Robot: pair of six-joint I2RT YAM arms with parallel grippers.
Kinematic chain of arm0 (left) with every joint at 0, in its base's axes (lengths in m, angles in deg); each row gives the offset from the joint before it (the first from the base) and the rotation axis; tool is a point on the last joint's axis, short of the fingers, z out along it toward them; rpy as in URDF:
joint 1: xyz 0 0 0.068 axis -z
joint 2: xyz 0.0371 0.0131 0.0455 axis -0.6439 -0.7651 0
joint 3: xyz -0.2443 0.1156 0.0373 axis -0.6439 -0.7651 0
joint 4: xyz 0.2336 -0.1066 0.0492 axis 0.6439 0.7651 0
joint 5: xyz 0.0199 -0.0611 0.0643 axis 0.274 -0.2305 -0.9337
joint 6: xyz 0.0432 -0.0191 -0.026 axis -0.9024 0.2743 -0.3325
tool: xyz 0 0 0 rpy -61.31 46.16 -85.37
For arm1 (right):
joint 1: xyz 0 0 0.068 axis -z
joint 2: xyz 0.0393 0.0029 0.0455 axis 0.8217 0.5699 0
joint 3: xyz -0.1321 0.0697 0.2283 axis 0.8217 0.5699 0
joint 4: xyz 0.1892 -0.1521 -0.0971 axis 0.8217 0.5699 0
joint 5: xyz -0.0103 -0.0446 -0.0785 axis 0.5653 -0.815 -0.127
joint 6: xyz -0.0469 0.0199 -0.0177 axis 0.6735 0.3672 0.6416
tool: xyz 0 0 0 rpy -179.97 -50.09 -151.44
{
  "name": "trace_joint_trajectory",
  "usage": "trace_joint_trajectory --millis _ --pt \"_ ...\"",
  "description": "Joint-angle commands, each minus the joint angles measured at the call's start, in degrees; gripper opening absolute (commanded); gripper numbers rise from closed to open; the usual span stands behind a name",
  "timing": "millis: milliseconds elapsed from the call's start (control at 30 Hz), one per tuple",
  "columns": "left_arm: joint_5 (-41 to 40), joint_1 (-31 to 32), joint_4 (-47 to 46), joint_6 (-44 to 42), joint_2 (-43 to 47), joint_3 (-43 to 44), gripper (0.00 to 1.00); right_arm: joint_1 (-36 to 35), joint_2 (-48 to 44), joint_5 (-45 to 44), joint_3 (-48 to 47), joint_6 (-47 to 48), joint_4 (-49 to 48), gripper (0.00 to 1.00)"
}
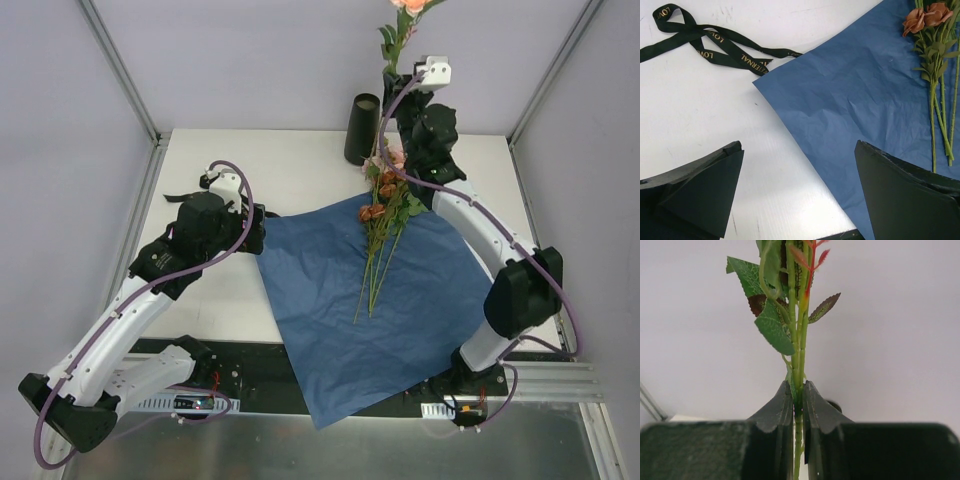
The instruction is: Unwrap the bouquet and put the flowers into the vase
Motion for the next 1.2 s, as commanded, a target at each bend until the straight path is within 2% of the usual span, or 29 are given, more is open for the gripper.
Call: trace_joint_trajectory --millis 0,167,267,400,767,900,1167 --pt "-0.53 -0.31 -1.61 -0.84 1.08 0.36 0.99 2.06 5.56 9.08 -11.11 2.91 -11.43 0.00" --pt "-0.09 -0.31 -1.61 -0.75 1.34 0.28 0.99 3.82 14.87 12.08 -19.99 7.39 -18.18 0.00" --pt "0.08 -0.31 -1.61 -0.75 1.25 0.28 0.99 5.83 19.97 13.48 -24.82 6.43 -23.12 0.00" --pt "0.35 -0.31 -1.52 -0.75 1.08 0.28 0.99 7.42 25.69 14.37 -32.38 4.84 -23.30 0.00" --pt "0.08 -0.31 -1.61 -0.93 0.11 0.28 0.99 9.01 37.03 18.15 -52.69 6.43 -16.10 0.00" --pt "0.17 -0.22 -1.69 -0.93 -0.15 0.19 0.99 9.45 38.36 18.50 -52.88 6.16 -15.39 0.00" --pt "0.35 -0.31 -1.69 -1.02 -0.42 0.28 0.99 9.62 37.83 17.80 -45.15 4.67 -16.89 0.00"
